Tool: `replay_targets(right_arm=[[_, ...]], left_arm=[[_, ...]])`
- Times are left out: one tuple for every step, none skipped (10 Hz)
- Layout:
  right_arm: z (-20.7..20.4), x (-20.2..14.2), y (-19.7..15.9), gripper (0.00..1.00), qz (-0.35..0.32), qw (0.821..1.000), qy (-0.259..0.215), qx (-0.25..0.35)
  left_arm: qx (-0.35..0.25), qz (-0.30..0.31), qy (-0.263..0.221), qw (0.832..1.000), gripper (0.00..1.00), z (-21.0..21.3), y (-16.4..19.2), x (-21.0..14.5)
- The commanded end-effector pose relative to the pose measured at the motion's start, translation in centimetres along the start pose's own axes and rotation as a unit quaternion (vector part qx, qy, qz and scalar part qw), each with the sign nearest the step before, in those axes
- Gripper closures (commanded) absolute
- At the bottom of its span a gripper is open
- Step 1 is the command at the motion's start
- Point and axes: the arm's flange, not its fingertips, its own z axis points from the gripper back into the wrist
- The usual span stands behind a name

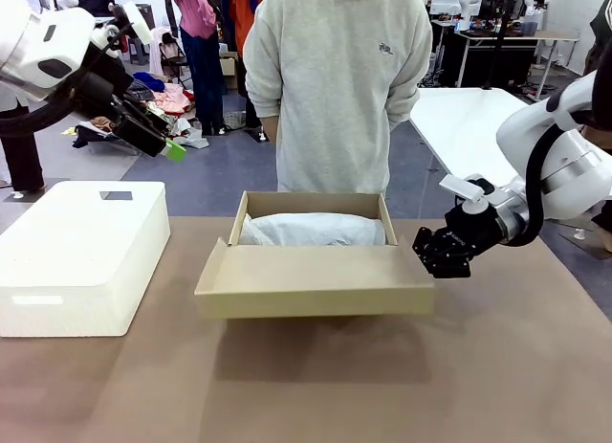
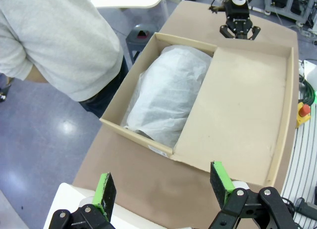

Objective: Pack the shoes into the box.
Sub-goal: Close the Shoes Box.

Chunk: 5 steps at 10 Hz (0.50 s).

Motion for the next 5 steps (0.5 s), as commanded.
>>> replay_targets(right_arm=[[0.16,0.55,1.19,1.00,0.023,0.998,-0.040,-0.034],[0.37,0.67,1.38,1.00,0.027,0.997,-0.052,-0.045],[0.63,0.78,1.52,1.00,0.029,0.996,-0.063,-0.052],[0.89,0.97,1.55,1.00,0.032,0.995,-0.074,-0.063],[1.11,1.18,1.46,1.00,0.034,0.993,-0.079,-0.076]], left_arm=[[-0.008,-0.005,-0.007,1.000,0.00,-0.01,0.17,-0.10],[-0.008,-0.005,-0.007,1.000,0.00,-0.01,0.17,-0.10],[-0.008,-0.005,-0.007,1.000,0.00,-0.01,0.17,-0.10],[-0.008,-0.005,-0.007,1.000,0.00,-0.01,0.17,-0.10],[-0.008,-0.005,-0.007,1.000,0.00,-0.01,0.17,-0.10]])
